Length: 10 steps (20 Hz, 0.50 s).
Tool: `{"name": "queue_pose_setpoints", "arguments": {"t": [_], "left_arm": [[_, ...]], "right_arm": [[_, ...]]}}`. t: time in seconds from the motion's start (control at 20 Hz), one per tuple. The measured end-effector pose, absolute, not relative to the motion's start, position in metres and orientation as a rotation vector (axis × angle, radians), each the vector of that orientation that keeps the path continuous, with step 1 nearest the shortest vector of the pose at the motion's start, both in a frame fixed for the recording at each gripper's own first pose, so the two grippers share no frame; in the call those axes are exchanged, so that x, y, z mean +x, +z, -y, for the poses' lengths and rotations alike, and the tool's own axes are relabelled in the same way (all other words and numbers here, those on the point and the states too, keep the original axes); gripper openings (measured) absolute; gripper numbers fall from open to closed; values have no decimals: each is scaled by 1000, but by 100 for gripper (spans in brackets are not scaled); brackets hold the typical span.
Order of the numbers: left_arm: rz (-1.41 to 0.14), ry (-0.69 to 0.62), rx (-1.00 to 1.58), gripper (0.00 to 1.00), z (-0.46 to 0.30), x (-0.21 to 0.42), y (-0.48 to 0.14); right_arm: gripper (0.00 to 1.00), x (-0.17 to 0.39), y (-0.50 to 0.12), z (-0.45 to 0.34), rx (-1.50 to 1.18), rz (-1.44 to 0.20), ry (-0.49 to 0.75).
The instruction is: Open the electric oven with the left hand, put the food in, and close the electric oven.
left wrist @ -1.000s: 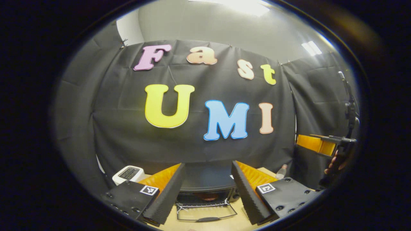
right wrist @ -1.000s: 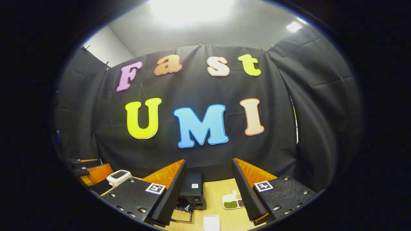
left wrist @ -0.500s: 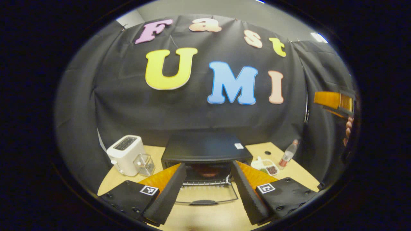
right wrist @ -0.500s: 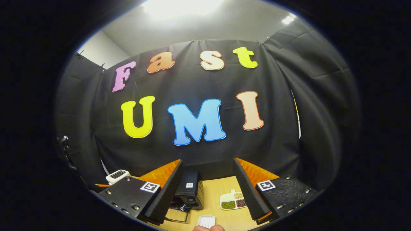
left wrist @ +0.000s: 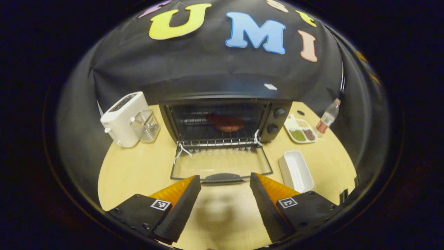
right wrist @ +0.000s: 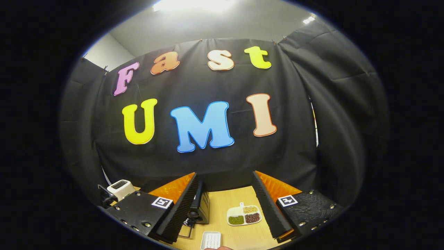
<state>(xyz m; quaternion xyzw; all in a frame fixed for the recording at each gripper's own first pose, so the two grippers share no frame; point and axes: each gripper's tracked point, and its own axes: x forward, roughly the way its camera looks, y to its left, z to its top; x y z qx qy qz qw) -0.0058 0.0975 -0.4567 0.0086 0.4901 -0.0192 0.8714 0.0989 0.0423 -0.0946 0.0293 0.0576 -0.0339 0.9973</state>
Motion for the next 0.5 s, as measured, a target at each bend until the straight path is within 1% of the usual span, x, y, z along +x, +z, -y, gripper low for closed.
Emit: {"name": "queue_pose_setpoints", "arguments": {"t": [0.1, 0.15, 0.2, 0.25, 0.3, 0.35, 0.4, 0.45, 0.5], "left_arm": [[-1093, -36, 18, 96, -98, -13, -478], [-1116, -34, 12, 100, -96, -13, -486], [-1133, -30, 11, 100, -96, -13, -492], [-1146, -24, 9, 97, -97, -10, -499], [-1168, -21, 7, 97, -97, -11, -505], [-1197, -15, 12, 100, -100, -13, -512], [-1222, -12, 12, 100, -102, -14, -520], [-1243, -13, 9, 97, -103, -13, -526], [-1263, -15, 2, 97, -103, -15, -533]], "right_arm": [[95, 99, -94, -32, 54, -114, -85], [95, 99, -94, -28, 53, -115, -94], [95, 99, -96, -23, 54, -117, -103], [95, 99, -97, -18, 55, -122, -113], [95, 98, -98, -14, 57, -126, -122], [95, 98, -99, -10, 59, -128, -129], [95, 99, -99, -6, 62, -129, -136], [95, 98, -99, -3, 62, -131, -142], [95, 99, -100, -1, 60, -132, -147]]}}
